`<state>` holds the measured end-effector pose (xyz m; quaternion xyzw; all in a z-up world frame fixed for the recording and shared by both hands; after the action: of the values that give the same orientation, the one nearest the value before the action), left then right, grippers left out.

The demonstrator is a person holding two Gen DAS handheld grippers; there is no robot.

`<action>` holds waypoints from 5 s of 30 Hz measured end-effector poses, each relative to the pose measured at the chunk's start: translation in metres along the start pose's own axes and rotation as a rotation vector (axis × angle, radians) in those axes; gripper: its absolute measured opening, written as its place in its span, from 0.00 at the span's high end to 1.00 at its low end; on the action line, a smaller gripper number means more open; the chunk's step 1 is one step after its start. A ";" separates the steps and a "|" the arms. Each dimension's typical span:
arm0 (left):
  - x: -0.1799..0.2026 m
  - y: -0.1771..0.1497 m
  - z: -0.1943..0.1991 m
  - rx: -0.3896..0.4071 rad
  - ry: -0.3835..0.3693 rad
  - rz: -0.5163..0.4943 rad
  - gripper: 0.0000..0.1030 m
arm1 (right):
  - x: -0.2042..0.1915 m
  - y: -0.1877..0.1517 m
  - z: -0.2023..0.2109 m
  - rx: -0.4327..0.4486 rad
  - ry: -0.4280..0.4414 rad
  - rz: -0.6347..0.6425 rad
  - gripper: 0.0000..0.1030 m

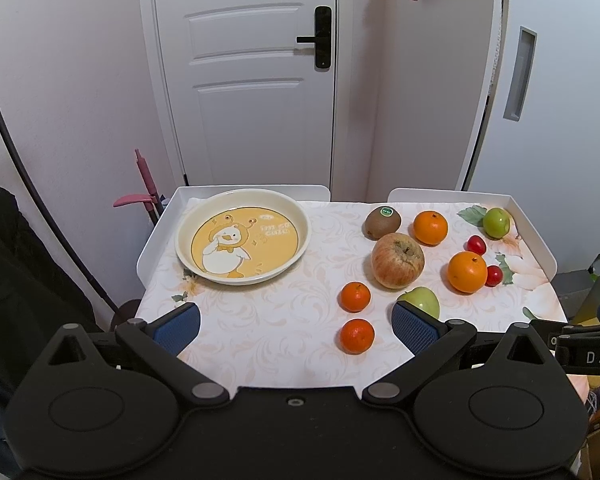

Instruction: Organize fruits

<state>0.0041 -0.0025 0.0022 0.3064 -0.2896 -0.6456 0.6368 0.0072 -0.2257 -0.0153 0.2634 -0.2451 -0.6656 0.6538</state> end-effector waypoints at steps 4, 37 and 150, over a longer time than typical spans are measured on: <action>0.001 -0.001 0.001 -0.001 -0.002 -0.003 0.00 | 0.000 0.000 0.000 0.001 -0.001 0.000 0.00; 0.035 -0.033 -0.083 -0.045 -0.047 -0.045 0.02 | 0.031 -0.001 -0.079 0.030 0.072 0.032 0.00; -0.113 0.079 -0.296 -0.095 -0.091 -0.164 0.59 | -0.193 0.161 -0.239 0.071 0.210 0.081 0.26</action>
<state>0.2809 0.1135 -0.1252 0.2688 -0.2614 -0.7217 0.5819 0.2882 -0.0324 -0.0782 0.3448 -0.2091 -0.5981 0.6926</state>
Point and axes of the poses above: each gripper's, at about its wrist camera, not at the fingertips, and z roughly against the way its jaws point, x to its right, y to its top, the point moved 1 cm from there along -z, roughly the way its jaws point, and after that the axes turned 3 degrees about x, right-handed, at the moved point
